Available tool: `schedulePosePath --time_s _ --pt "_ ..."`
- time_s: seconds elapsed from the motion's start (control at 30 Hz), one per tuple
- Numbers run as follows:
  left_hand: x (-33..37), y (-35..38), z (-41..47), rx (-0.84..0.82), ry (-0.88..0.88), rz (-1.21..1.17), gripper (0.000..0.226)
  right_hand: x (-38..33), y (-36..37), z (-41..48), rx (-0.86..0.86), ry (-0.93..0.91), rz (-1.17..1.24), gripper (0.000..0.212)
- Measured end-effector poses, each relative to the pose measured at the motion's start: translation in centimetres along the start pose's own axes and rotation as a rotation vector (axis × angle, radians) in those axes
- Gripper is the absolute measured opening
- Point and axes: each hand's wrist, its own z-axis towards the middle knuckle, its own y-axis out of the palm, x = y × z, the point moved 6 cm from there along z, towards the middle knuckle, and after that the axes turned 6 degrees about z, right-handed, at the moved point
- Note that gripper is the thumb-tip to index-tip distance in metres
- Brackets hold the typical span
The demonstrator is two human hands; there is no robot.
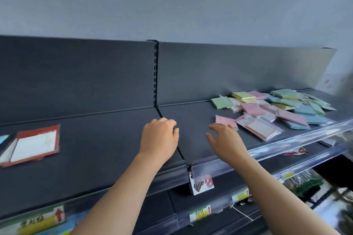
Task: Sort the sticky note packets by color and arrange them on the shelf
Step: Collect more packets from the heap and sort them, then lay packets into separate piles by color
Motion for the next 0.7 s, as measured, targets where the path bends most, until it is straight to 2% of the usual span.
schedulePosePath --time_s 0.17,0.33,0.5,0.6,0.7 --pt "5.6 3.9 2.1 -0.057 0.03 -0.015 0.028 8.1 -1.2 0.8 0.008 0.07 -0.03 0.029" --pt "9.2 7.0 4.6 -0.123 0.085 0.001 0.029 14.7 -2.8 2.1 0.017 0.172 -0.081 0.03" --pt "11.9 9.9 7.6 -0.18 0.165 0.012 0.03 19.4 -3.6 3.3 0.015 0.3 -0.058 0.014" --pt "13.0 11.8 9.7 -0.23 0.201 -0.005 0.031 20.9 -3.5 4.3 -0.061 0.365 -0.005 0.023" --pt "13.9 13.5 11.6 -0.31 0.245 0.018 0.029 21.1 -4.0 5.0 -0.143 0.425 0.061 0.052"
